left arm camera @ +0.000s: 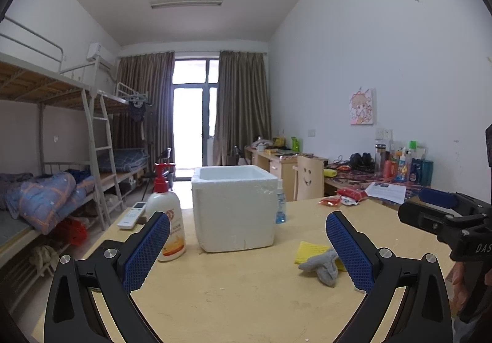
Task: Organize soft objects
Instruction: 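Move both open tools back toward the sock and sponge on the table, then grasp the grey sock with the left tool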
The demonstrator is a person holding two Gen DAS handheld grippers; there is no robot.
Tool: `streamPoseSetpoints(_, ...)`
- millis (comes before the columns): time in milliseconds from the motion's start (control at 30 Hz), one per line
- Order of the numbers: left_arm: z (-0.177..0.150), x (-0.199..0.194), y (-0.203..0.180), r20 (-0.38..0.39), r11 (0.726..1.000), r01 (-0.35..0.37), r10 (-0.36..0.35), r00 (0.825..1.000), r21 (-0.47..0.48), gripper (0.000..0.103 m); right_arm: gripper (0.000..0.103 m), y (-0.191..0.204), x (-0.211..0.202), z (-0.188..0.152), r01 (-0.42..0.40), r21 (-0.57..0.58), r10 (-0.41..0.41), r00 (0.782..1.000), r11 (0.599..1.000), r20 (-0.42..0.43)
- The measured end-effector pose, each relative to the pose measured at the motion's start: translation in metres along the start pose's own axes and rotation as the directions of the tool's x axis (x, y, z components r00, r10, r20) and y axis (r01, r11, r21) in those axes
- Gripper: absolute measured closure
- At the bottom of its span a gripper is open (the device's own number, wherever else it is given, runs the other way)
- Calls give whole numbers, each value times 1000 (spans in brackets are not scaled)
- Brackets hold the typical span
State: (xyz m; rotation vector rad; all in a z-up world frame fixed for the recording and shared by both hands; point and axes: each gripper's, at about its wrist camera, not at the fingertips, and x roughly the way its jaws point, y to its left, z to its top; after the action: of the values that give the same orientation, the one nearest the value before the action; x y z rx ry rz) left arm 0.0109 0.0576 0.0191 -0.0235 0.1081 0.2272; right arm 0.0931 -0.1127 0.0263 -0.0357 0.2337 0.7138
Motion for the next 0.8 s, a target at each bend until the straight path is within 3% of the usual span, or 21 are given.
streamPoseSetpoints(200,-10,1,-8,-9,1000,14,-14,1000,17,1,0,-5,-7,-10,10,20,-10,1000,1000,10)
streamPoseSetpoints(800,-38,33,-23,-159,997,73,-77,984,-27,1,0,-33,11,-44,72,70,-63,990,995,-127)
